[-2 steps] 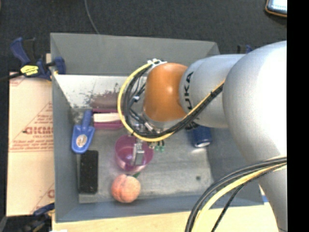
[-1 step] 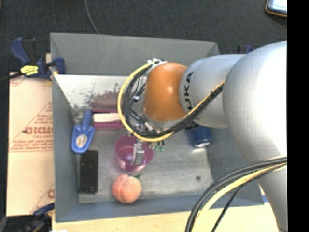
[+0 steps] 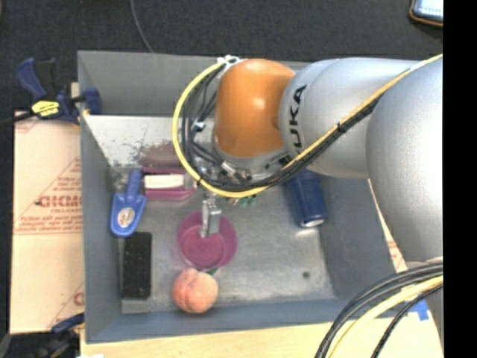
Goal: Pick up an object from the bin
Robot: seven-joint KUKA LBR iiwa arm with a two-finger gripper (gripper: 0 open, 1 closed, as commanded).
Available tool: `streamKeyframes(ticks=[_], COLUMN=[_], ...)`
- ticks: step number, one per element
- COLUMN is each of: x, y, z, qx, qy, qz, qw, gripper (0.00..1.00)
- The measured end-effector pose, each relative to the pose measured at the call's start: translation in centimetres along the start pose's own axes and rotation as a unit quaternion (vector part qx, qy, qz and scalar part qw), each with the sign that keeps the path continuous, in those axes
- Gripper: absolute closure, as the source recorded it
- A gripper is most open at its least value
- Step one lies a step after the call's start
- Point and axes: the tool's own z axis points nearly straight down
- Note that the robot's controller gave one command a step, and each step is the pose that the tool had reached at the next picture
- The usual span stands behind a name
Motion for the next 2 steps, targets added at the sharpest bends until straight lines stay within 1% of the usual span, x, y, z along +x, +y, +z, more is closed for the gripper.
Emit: streamKeyframes(ticks=[1,2], x=[-3.0,-2.5], y=[-5.4,-6.3], z=[6.7,3.3], qx=[0.0,-0.001], qy=[-0.0014,-0.0076], qz=[0.1,-0.017], qw=[0.995,0.9998], gripper=[0.0,0.0])
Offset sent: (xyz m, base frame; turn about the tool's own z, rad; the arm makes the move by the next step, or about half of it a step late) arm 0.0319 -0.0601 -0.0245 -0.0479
